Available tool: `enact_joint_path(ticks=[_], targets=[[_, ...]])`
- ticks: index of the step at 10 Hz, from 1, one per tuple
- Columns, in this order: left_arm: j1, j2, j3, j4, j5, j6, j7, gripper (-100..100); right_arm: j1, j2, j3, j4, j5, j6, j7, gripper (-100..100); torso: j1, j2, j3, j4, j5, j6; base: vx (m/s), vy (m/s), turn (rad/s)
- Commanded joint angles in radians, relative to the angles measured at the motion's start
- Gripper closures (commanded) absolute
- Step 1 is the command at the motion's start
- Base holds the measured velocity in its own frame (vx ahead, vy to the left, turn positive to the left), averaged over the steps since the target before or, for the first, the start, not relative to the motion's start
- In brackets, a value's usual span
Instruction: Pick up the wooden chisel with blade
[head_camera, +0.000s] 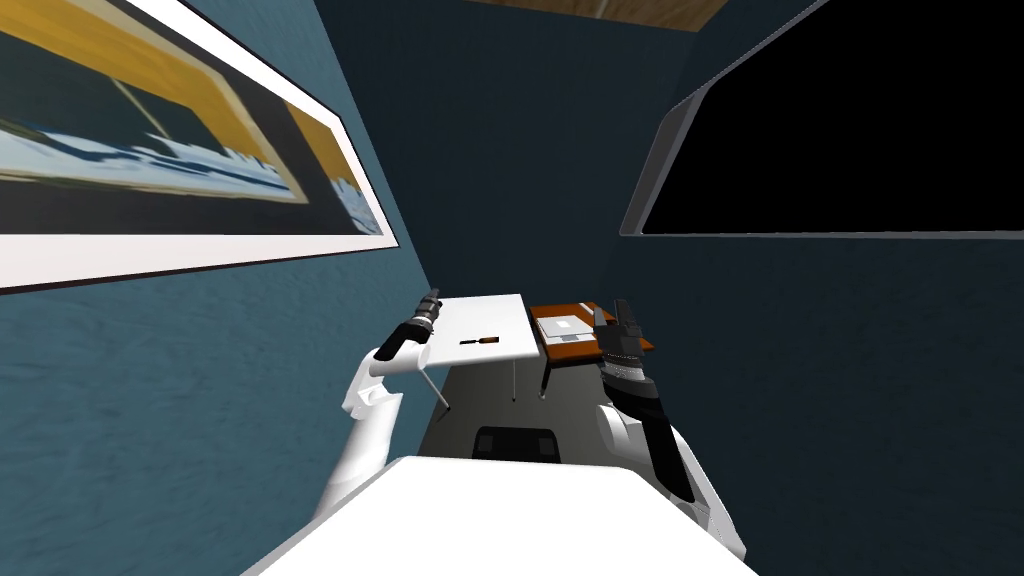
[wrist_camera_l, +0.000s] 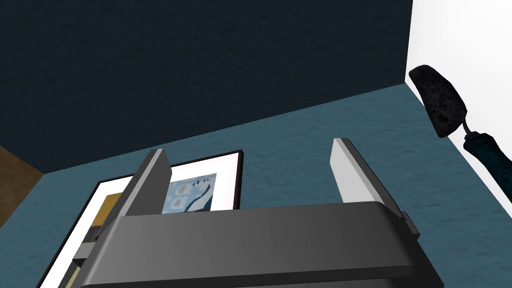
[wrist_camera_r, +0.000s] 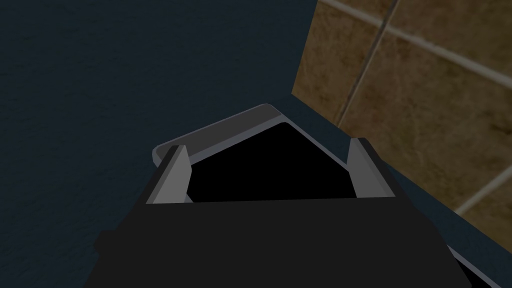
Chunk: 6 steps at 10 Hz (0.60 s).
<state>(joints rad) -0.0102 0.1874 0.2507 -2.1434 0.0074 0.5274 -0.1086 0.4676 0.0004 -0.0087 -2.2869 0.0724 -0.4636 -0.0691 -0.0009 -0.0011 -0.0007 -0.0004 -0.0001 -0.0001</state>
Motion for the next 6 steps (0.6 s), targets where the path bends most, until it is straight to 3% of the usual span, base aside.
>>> enact_joint_path(ticks=[1, 2, 6], targets=[[-0.006, 0.001, 0.002, 0.003, 0.000, 0.046, -0.001, -100, 0.000, 0.000, 0.000, 0.000, 0.000, 0.000, 0.000, 0, 0.000, 0.000, 0.000, 0.000, 0.000, 0.000, 0.008, -0.008, 0.001], [-0.032, 0.003, 0.018, 0.016, 0.005, 0.077, -0.007, -100, 0.000, 0.000, 0.000, 0.000, 0.000, 0.000, 0.000, 0, 0.000, 0.000, 0.000, 0.000, 0.000, 0.000, 0.013, -0.022, -0.023], [-0.056, 0.005, 0.033, 0.030, 0.009, 0.185, -0.012, -100, 0.000, 0.000, 0.000, 0.000, 0.000, 0.000, 0.000, 0, 0.000, 0.000, 0.000, 0.000, 0.000, 0.000, 0.013, -0.014, -0.014]])
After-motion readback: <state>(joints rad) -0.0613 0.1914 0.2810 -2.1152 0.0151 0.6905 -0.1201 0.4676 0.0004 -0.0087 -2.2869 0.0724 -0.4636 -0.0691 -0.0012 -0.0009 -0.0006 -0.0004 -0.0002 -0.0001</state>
